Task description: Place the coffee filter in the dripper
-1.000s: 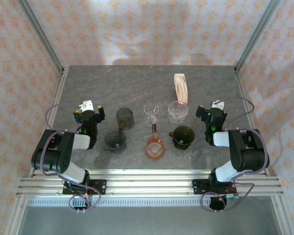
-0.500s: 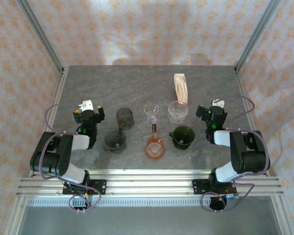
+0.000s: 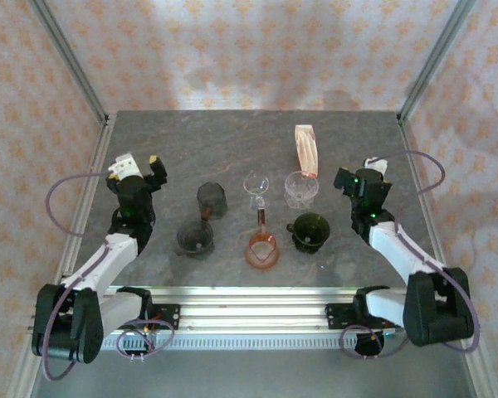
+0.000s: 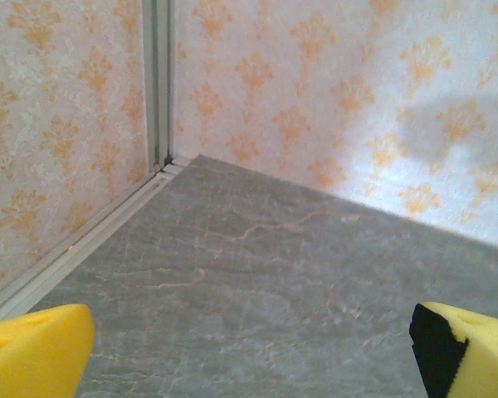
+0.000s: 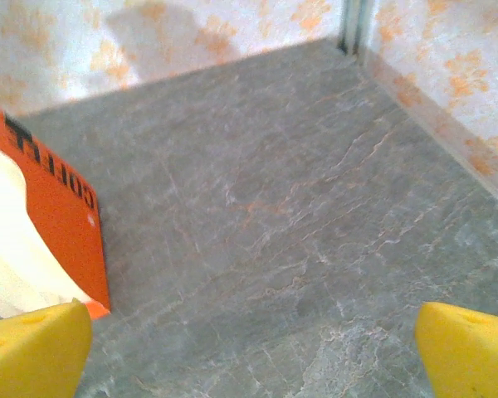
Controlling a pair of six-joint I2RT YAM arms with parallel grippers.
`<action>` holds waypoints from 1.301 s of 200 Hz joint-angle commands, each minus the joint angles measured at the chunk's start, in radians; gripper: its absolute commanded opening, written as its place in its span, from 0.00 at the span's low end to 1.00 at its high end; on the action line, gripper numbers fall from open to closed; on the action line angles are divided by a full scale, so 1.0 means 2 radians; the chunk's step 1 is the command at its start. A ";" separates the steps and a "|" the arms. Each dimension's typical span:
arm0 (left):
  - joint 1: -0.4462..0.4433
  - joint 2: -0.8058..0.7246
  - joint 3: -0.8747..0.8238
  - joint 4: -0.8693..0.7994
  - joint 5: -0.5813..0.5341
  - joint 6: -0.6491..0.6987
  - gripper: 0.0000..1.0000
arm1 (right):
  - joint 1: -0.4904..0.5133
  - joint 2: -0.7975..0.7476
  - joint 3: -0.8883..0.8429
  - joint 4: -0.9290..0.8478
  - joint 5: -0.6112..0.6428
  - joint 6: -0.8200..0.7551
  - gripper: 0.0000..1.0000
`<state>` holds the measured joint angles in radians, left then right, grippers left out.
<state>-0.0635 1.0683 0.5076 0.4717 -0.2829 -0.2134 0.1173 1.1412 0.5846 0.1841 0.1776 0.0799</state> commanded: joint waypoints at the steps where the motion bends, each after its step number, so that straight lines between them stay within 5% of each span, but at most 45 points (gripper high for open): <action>1: 0.004 -0.029 0.022 -0.074 -0.009 -0.139 1.00 | 0.000 -0.044 0.015 -0.065 0.015 0.097 1.00; 10: 0.008 -0.047 0.020 -0.092 0.014 -0.171 1.00 | -0.001 -0.057 0.020 -0.094 0.007 0.146 1.00; 25: 0.011 -0.083 0.010 -0.131 0.019 -0.257 1.00 | -0.003 -0.072 0.053 -0.234 0.078 0.300 1.00; 44: 0.031 -0.118 0.018 -0.229 0.024 -0.388 1.00 | -0.009 -0.075 0.047 -0.226 0.021 0.276 1.00; 58: 0.050 -0.119 0.016 -0.215 0.098 -0.382 1.00 | -0.006 -0.083 0.043 -0.229 0.000 0.275 1.00; 97: 0.050 -0.134 0.007 -0.189 0.179 -0.413 1.00 | 0.006 -0.117 0.062 -0.292 -0.084 0.238 1.00; 120: 0.050 -0.153 0.015 -0.209 0.212 -0.411 1.00 | 0.020 -0.116 0.080 -0.338 -0.145 0.217 0.86; 150: 0.037 -0.136 0.074 -0.312 0.289 -0.357 0.94 | 0.056 -0.134 0.068 -0.362 -0.168 0.215 0.82; 173: -0.012 -0.138 0.094 -0.394 0.292 -0.317 0.89 | 0.101 -0.142 0.066 -0.369 -0.177 0.207 0.79; 212: -0.085 -0.175 0.072 -0.451 0.277 -0.300 0.89 | 0.192 -0.121 0.094 -0.409 -0.116 0.202 0.70; 260: -0.148 -0.193 0.034 -0.460 0.264 -0.309 0.92 | 0.213 -0.102 0.069 -0.457 -0.015 0.256 0.57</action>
<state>-0.2932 0.6949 0.6178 -0.3988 0.2581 -0.8406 0.5381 0.9367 0.7456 -0.6445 -0.0051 0.5270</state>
